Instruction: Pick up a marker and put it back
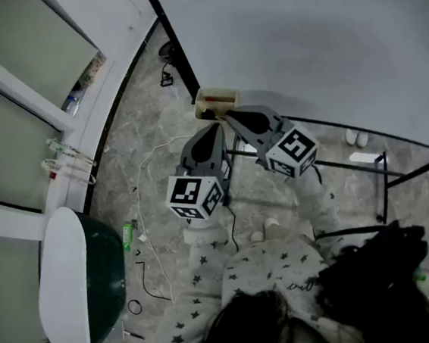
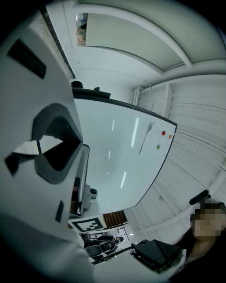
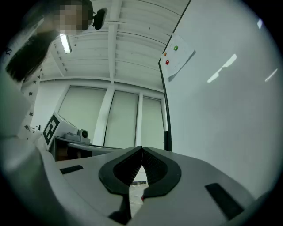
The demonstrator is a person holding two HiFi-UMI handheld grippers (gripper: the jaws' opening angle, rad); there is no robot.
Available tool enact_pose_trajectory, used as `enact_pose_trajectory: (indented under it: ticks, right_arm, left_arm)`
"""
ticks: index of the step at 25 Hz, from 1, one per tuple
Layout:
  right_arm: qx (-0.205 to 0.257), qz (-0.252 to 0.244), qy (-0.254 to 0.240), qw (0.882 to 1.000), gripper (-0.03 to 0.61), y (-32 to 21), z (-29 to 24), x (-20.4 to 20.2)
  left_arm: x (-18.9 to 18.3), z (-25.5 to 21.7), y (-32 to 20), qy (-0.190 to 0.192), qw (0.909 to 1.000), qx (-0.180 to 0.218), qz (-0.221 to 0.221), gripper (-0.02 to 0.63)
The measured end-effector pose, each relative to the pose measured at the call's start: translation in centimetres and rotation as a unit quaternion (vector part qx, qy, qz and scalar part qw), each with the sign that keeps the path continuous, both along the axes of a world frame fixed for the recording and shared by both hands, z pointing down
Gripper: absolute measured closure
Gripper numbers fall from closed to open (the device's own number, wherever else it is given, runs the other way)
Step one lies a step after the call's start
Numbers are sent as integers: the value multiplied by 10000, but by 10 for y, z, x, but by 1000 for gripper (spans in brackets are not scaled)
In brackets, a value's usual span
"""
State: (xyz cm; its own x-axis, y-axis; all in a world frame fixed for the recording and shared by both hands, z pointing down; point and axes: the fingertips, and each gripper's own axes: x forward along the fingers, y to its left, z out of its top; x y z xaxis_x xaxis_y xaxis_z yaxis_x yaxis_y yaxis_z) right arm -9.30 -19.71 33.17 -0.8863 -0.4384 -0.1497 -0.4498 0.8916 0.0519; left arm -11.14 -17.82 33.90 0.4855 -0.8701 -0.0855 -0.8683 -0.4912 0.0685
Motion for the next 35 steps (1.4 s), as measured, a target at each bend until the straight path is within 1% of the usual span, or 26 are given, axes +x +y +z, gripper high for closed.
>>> enact_pose_trajectory:
  ticks: [4, 7, 8, 9, 12, 13, 14, 15, 18, 21, 24, 29, 30, 31, 35]
  right_arm:
    - [139, 27, 62, 9999, 571, 3, 8, -2]
    - [146, -21, 120, 9998, 569, 5, 14, -5]
    - [92, -79, 103, 9999, 494, 5, 16, -7]
    - [43, -136, 92, 9999, 454, 6, 17, -8]
    - [108, -163, 290, 9994, 452, 8, 26, -11]
    - [106, -153, 348, 9992, 427, 8, 30, -12]
    - [69, -137, 379, 9992, 385, 7, 35, -13]
    - [13, -110, 409, 9991, 382, 5, 41, -15]
    - [-169, 51, 564, 9983, 382, -26, 66, -18]
    - [-202, 293, 626, 9974, 382, -55, 86, -23]
    - [-149, 403, 632, 9971, 383, -56, 85, -22]
    - [-105, 525, 785, 9955, 389, -55, 71, -13]
    - [-58, 558, 825, 9950, 446, -56, 71, -12]
    - [0, 589, 868, 9945, 473, -56, 71, -12]
    - [74, 666, 856, 9941, 494, -58, 68, -10]
  left_arm:
    - [-12, 6, 3, 41, 9999, 6, -139, 614]
    - [-18, 10, 3, 43, 9997, -2, -223, 614]
    - [-20, 11, 3, 44, 9997, -4, -243, 614]
    - [-20, 12, 2, 44, 9997, -7, -248, 614]
    - [-20, 15, -1, 52, 9998, -35, -208, 614]
    - [-21, 18, -2, 58, 9998, -52, -200, 614]
    - [-23, 20, -4, 59, 9998, -74, -195, 614]
    - [-24, 23, -7, 58, 9998, -100, -186, 614]
    - [-28, 38, -34, 40, 9996, -224, -137, 614]
    - [-31, 54, -60, 18, 9994, -329, -78, 614]
    - [-26, 58, -62, 3, 9992, -389, -4, 614]
    - [-15, 46, -60, 22, 9990, -431, 69, 614]
    - [-15, 46, -60, 28, 9990, -433, 75, 614]
    - [-15, 46, -60, 33, 9990, -431, 76, 614]
    - [-16, 46, -61, 41, 9991, -413, 52, 614]
